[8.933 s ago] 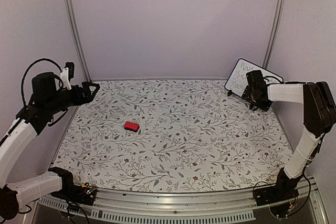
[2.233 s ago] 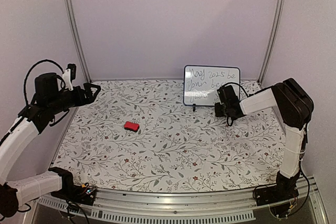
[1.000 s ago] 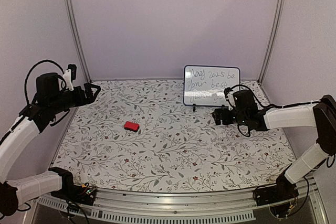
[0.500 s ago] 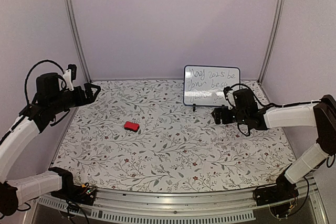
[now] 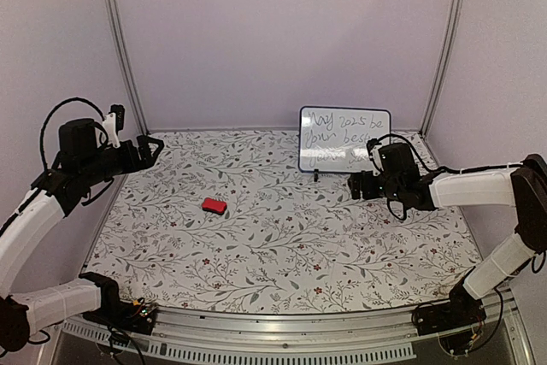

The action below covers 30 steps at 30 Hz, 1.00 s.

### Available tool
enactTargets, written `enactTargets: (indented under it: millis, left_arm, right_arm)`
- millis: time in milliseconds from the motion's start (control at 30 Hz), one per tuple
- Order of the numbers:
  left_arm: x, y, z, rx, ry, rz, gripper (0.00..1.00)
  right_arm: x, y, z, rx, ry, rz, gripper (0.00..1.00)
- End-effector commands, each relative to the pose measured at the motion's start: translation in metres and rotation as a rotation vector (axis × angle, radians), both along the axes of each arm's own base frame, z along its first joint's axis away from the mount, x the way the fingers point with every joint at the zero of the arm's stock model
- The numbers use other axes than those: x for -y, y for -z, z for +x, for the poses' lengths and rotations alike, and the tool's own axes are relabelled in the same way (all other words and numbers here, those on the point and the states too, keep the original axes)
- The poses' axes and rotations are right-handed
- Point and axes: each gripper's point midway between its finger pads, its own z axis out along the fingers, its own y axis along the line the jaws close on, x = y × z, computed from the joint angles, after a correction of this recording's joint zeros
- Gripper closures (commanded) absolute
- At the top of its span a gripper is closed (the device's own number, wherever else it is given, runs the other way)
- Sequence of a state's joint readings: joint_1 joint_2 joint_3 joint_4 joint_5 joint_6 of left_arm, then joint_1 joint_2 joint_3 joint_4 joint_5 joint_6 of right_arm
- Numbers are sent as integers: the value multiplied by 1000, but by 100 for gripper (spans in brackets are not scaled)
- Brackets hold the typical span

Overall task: Erase the whiteboard
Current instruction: Move the whiteboard to the center of the board.

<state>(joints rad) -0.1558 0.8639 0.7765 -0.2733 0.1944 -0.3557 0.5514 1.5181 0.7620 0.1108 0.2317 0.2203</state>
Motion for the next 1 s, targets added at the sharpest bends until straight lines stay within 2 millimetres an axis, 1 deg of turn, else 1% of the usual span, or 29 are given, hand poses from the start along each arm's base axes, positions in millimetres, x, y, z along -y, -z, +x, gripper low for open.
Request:
enactTargets:
  millis: [0, 267, 367, 433, 533, 967]
  left_arm:
    - [-4, -1, 0, 11, -14, 7, 0]
    - [-4, -3, 0, 17, -12, 6, 0]
    - [-5, -3, -1, 19, -14, 7, 0]
    - [-5, -3, -1, 19, -15, 7, 0]
    - [-5, -3, -1, 18, -14, 7, 0]
    - [-5, -3, 0, 17, -16, 6, 0]
  right_arm:
    - [2, -7, 6, 13, 35, 2, 1]
    - [3, -11, 7, 24, 39, 5, 1]
    - [2, -4, 7, -1, 41, -10, 1]
    - [2, -3, 6, -1, 45, 0, 1]
    - [2, -7, 6, 11, 41, 9, 1]
    - [3, -8, 8, 9, 45, -7, 1]
